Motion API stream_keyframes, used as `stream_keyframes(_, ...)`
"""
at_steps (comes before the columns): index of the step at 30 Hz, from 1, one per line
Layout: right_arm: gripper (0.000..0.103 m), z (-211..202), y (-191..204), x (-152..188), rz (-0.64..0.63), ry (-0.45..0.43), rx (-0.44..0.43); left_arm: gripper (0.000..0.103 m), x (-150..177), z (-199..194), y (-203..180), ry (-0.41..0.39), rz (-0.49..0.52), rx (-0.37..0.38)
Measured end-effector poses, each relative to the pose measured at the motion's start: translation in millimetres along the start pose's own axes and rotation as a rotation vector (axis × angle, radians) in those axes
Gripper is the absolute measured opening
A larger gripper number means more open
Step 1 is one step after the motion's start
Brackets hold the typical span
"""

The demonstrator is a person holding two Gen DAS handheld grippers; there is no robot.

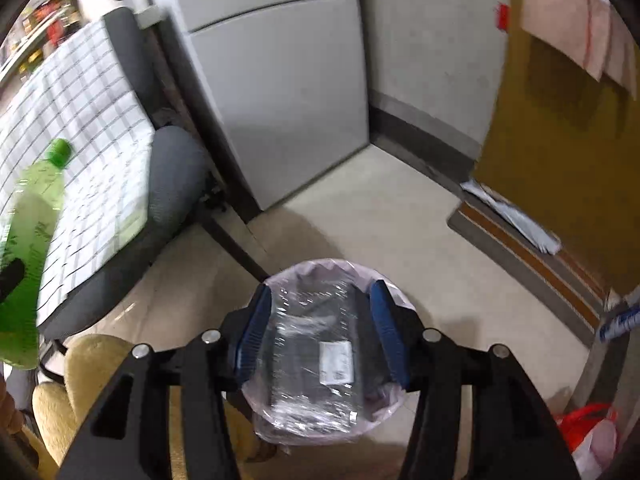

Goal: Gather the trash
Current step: 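Lower the green tea bottle into the pink bin and open the left gripper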

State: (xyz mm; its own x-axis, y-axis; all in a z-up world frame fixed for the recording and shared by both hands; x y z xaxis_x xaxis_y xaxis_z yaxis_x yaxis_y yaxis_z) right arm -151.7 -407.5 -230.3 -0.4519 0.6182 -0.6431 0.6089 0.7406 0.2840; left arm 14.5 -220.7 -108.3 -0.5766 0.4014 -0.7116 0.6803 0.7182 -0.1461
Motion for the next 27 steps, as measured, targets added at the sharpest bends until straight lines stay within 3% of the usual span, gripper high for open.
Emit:
stream_keyframes(8, 0.052, -35.6, 7.7, -15.7, -0.05, -0.143, -0.036, 0.06, 25.0, 16.0, -36.3, 0.049, 0.113, 0.128)
stream_keyframes(13, 0.052, -67.4, -8.9, -27.7, -0.017, -0.248, -0.02, 0.06, 35.4, 28.7, -77.0, 0.09, 0.215, 0.246)
stream_keyframes(17, 0.052, -80.2, -26.5, -31.9, 0.008, -0.285, -0.005, 0.064, 29.4, 39.2, -103.2, 0.107, 0.249, 0.296)
stream_keyframes(18, 0.052, -81.7, -31.2, -32.4, 0.016, -0.291, -0.001, 0.071, 27.9, 42.0, -107.0, 0.111, 0.253, 0.303)
stream_keyframes(19, 0.052, -81.8, -34.8, -31.4, 0.02, -0.292, 0.001, 0.088, 25.8, 46.0, -112.0, 0.112, 0.26, 0.297)
stream_keyframes(27, 0.052, -62.4, -34.3, -24.2, 0.005, -0.227, -0.008, 0.088, 20.6, 45.6, -94.9, 0.076, 0.228, 0.209)
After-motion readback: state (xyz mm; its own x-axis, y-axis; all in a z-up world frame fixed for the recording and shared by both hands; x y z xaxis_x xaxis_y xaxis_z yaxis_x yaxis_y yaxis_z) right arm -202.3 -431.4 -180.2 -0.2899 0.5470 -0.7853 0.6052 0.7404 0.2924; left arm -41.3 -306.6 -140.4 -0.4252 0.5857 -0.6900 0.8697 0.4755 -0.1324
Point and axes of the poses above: each gripper's, at about its wrist camera, not at the fingertips, and z roughly the way its jaws point, y to its left, x to its underside, the point moved 1 cm from there along z, roughly the way its jaws point, and after that the axes turned 4 degrees about -x, right-handed, at the moved point
